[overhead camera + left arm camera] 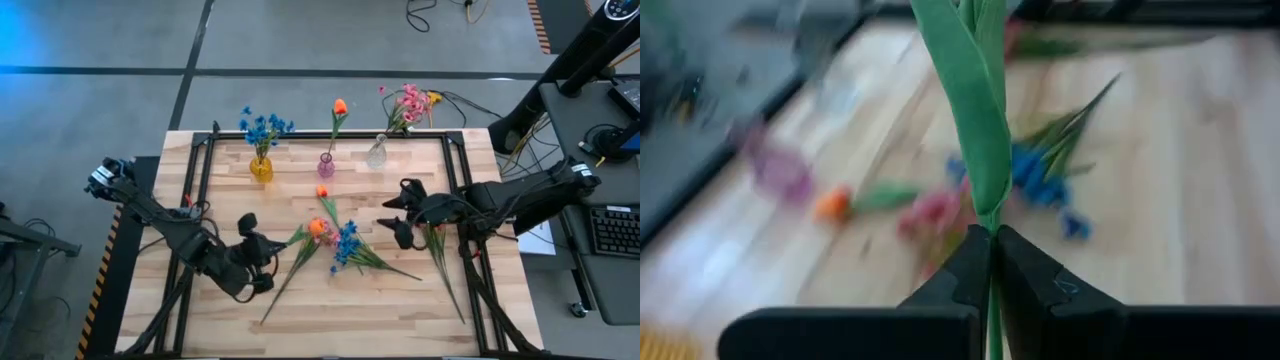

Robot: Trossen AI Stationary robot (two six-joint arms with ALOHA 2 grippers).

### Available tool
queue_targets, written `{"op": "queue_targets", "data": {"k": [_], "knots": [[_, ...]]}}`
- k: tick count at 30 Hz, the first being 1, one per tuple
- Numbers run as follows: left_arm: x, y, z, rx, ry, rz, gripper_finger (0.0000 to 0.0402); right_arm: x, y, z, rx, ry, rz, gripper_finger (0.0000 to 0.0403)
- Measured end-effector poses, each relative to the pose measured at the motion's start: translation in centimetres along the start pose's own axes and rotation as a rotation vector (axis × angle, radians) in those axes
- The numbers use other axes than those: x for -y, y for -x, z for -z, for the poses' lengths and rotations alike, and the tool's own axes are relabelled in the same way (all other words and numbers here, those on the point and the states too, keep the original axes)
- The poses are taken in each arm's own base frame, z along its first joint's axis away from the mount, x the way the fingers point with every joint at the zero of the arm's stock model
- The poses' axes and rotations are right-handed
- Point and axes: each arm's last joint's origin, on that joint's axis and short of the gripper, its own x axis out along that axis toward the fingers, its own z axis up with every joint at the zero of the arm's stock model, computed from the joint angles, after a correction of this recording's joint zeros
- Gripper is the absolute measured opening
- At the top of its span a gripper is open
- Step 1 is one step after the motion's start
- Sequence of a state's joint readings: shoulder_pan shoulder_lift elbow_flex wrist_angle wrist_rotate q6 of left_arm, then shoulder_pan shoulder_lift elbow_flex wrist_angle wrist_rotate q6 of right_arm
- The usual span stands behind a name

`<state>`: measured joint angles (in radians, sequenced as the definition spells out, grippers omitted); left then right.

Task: Sort flowers into vase by color
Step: Put the left orange flower into the violet vase

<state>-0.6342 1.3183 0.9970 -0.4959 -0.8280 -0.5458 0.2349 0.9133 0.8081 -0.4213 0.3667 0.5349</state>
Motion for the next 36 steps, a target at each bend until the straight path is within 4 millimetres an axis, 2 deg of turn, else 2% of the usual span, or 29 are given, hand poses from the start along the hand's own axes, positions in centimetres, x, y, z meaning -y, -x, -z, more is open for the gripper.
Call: {"op": "queue_targets", "data": {"k": [5,11,18,26,36], "knots": [[0.7,0.3,-1.8,0.14,-0.135,0.067,0.0,-1.2,-1.1,0.6,0.074,0.095,-0.073,0.0252],[1.6,0.1,-2.7,0.263,-0.234,0.138,0.0,-3.6,-3.0,0.8,0.193,0.239,-0.164,0.0251],[1.7,-1.4,-1.4,0.444,-0.225,0.271,0.0,-6.6,-5.8,1.2,0.349,0.377,-0.237,0.0251],[0.7,-2.7,0.8,0.534,-0.127,0.255,0.0,-8.9,-8.1,1.0,0.489,0.403,-0.308,0.0251],[2.2,-4.6,0.9,0.532,-0.129,0.21,0.0,-11.3,-10.3,-0.8,0.564,0.426,-0.319,0.025]]}}
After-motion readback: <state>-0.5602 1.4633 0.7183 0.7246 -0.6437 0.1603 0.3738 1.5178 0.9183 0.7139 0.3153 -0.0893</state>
